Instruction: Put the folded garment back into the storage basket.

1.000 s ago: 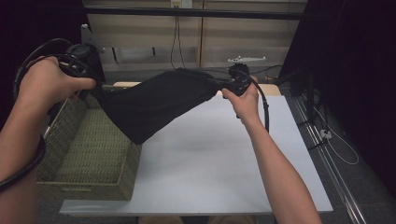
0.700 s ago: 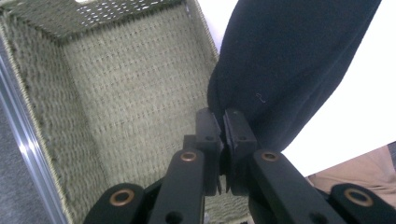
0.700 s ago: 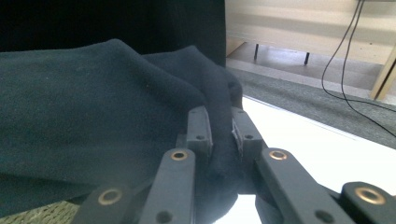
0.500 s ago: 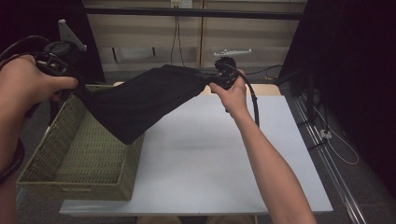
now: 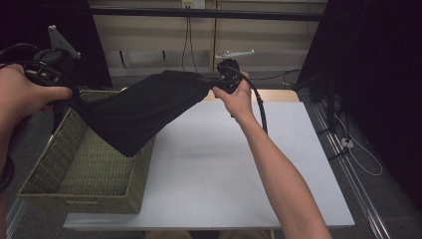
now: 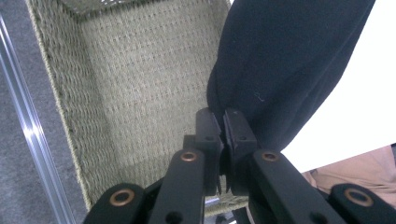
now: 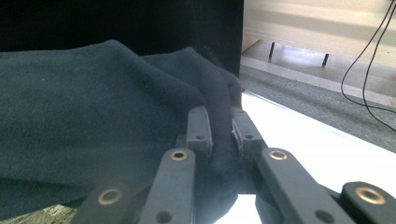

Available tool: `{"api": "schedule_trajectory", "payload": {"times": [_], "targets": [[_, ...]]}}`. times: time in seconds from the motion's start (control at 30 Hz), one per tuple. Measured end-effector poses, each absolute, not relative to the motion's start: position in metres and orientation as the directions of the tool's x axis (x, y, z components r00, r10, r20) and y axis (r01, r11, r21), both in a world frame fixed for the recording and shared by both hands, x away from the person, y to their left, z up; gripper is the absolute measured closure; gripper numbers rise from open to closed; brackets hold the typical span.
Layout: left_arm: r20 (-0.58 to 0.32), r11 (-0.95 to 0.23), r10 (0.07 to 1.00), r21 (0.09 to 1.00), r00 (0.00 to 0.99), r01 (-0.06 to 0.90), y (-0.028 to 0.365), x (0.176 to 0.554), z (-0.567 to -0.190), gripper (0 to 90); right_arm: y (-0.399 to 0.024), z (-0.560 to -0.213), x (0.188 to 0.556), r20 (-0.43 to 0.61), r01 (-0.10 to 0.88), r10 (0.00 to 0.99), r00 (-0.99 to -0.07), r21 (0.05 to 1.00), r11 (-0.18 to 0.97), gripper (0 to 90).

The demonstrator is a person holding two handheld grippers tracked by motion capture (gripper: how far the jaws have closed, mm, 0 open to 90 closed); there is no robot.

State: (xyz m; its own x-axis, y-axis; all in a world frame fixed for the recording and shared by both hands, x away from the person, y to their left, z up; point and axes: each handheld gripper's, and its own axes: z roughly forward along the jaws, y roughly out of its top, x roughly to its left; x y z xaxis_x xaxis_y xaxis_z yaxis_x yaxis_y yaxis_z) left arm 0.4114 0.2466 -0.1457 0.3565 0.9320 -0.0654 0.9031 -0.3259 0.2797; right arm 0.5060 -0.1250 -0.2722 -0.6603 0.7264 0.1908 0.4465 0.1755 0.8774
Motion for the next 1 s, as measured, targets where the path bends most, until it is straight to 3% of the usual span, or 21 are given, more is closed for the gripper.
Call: {"api": "schedule_trajectory", "payload": {"times": [1.0], "targets": [[-0.038, -0.29, 0.952, 0.2, 0.303, 0.936, 0.274, 0.405, -0.159, 86.5, -0.078, -0.282, 0.521, 0.178, 0.439, 0.686, -0.705, 0.869, 0.226, 80.5]]}}
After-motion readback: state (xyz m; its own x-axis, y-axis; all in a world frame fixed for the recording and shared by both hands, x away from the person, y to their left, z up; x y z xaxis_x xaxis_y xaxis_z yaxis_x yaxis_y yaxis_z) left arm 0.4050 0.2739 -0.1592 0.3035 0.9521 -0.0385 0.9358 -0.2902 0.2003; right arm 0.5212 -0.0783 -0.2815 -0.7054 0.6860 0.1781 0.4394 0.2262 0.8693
